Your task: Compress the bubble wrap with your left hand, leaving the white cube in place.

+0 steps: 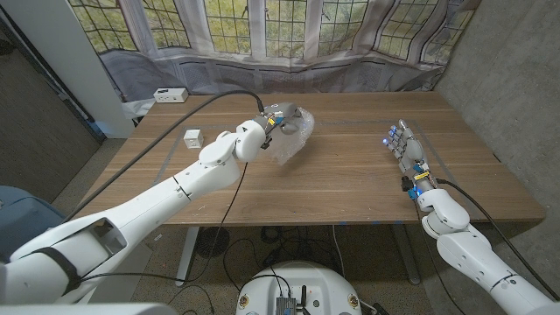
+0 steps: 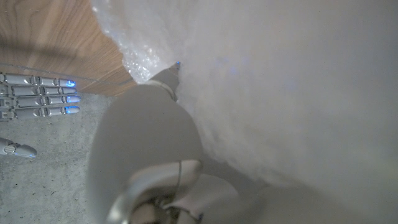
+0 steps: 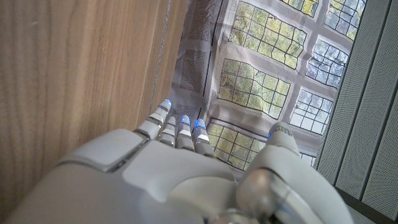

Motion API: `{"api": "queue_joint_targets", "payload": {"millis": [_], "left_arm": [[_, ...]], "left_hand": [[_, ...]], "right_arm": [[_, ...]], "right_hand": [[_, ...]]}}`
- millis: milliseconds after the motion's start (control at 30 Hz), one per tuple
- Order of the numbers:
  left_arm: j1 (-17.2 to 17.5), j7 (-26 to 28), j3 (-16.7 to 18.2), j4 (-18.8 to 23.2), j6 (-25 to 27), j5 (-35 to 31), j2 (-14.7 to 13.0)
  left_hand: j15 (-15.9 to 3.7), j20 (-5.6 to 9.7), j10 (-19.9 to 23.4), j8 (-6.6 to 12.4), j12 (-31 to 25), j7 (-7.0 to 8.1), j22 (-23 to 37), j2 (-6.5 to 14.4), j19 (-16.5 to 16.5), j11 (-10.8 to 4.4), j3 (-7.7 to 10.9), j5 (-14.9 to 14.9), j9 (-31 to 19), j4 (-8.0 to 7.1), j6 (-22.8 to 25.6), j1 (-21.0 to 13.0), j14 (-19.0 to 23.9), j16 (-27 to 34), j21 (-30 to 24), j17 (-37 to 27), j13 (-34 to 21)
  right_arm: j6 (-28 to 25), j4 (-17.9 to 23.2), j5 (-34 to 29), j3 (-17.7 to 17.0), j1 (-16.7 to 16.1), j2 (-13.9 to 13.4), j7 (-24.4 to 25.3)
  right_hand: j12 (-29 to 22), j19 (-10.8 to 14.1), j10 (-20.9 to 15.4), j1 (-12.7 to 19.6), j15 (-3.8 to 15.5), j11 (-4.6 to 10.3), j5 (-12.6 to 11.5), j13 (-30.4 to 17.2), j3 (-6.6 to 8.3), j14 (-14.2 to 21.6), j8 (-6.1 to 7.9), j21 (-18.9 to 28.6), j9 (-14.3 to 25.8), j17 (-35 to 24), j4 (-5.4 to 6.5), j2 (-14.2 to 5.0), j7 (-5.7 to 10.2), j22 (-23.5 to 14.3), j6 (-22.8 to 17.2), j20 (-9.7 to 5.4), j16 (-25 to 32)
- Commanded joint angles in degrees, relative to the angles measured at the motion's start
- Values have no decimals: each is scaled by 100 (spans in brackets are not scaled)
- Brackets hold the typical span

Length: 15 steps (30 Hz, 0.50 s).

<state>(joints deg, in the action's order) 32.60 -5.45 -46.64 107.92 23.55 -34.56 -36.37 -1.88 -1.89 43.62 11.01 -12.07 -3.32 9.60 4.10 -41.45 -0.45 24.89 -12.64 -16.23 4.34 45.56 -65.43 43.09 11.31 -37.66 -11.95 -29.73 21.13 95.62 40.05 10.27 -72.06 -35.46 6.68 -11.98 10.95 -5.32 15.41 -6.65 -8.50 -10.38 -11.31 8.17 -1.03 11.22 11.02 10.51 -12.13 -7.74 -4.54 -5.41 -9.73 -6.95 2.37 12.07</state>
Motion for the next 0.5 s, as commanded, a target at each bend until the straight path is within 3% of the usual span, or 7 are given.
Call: {"api": "queue_joint_targets", "payload": {"millis": [33,500], "left_arm": [[-7,-76,-33,26,45,-93,-20],[-30,-213,-178,-117,161,-197,43]], "left_hand": [[70,-61,-162,-33,56,-4,19,14,236,8,-19,16,11,-27,-152,136,-250,-58,125,2,15],[98,-147,-321,-39,82,10,21,45,413,16,-27,10,48,-45,-333,302,-342,-26,249,3,51]], "right_arm": [[6,9,27,-16,-19,-7,-17],[-3,-1,43,-14,-59,-8,-18]], "right_hand": [[11,37,-30,55,-25,-27,15,-19,38,46,2,21,34,-8,10,20,-4,-22,-64,12,-10],[11,35,-34,56,-22,-24,14,-20,42,48,3,20,34,-9,12,13,-7,-22,-68,10,-8]]}}
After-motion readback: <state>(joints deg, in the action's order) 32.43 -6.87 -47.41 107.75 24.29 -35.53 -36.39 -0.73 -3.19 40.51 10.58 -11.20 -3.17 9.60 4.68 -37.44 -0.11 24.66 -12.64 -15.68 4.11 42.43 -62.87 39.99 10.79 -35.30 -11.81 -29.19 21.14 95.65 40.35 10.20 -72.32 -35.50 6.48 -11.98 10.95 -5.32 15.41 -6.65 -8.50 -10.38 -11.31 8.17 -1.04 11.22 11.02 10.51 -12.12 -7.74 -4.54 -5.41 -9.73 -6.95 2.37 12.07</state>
